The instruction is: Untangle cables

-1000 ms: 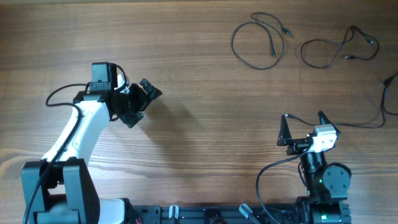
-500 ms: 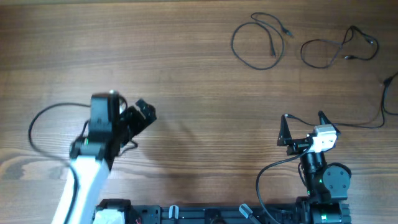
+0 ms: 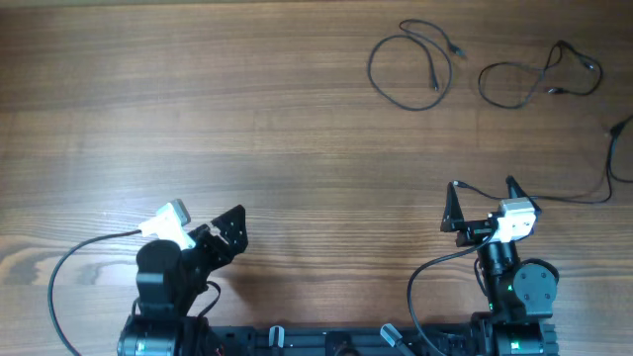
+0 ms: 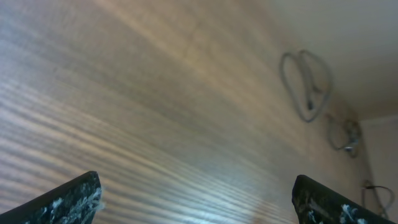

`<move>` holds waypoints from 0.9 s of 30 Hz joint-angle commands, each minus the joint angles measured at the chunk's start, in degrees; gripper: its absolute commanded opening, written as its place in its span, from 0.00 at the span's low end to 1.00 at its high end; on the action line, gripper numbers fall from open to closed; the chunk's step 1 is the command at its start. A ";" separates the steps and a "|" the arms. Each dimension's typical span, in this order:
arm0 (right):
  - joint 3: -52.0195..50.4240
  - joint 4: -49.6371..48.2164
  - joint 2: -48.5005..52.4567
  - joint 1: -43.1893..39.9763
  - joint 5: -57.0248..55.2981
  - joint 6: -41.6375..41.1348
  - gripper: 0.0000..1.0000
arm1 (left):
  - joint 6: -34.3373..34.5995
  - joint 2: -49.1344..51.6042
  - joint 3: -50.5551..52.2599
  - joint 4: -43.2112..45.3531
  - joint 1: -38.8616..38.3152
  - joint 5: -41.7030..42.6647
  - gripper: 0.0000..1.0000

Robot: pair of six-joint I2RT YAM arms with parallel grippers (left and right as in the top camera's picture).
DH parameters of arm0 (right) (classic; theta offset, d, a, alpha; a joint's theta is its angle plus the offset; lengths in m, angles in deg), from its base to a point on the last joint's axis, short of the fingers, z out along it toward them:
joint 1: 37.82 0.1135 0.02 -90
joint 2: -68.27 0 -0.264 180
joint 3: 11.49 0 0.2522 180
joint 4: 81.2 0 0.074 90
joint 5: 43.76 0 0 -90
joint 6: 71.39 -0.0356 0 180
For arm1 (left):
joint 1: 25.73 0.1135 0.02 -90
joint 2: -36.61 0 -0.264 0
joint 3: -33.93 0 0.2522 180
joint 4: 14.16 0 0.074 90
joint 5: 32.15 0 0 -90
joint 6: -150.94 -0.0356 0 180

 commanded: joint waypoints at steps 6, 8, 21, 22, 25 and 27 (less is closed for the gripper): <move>-0.04 -0.20 -0.70 -0.24 -0.79 0.98 1.00 | -5.86 -10.27 0.92 3.96 -0.35 1.09 1.00; -0.04 -0.20 -0.70 -0.24 -0.79 0.96 1.00 | -8.61 -11.23 0.94 5.84 -0.42 1.09 1.00; -0.04 -0.20 -0.70 -0.24 -0.79 1.01 1.00 | -13.11 -14.12 4.92 22.08 -0.39 0.63 1.00; -0.04 -0.20 -0.70 -0.24 -0.79 1.01 1.00 | -13.11 -14.12 5.64 23.19 -0.39 0.63 1.00; -0.04 -0.20 -0.70 -0.24 -0.79 1.01 1.00 | -13.18 -14.12 9.16 26.82 -0.39 0.46 1.00; -0.04 -0.20 -0.70 -0.24 -0.79 0.98 1.00 | -13.38 -14.12 10.75 27.89 -0.31 -1.27 1.00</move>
